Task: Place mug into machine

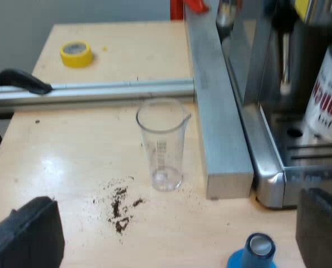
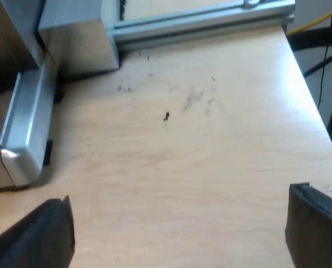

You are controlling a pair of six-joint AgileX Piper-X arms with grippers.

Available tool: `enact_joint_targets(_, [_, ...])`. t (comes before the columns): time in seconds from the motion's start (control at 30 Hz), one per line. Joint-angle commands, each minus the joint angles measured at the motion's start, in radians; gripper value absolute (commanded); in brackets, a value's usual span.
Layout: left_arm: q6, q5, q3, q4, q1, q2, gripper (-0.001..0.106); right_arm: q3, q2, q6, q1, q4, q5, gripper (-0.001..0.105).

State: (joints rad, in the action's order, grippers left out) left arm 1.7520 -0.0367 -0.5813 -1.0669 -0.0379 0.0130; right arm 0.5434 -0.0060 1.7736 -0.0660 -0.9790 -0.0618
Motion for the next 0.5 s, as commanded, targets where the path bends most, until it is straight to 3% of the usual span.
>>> enact_joint_targets(0.03, [-0.007, -0.006, 0.020, 0.017, -0.003, 0.137, 0.085, -0.014, -0.043, 0.036, 0.003, 0.000, -0.004, 0.078])
enact_joint_targets(0.2, [-0.007, -0.006, 0.064, 0.042, -0.003, 0.137, 0.085, -0.029, -0.043, 0.067, 0.003, -0.027, -0.004, 0.078])
enact_joint_targets(0.5, [-0.007, -0.006, 0.065, 0.046, -0.003, 0.137, 0.085, -0.029, -0.043, 0.064, 0.003, -0.027, -0.004, 0.078])
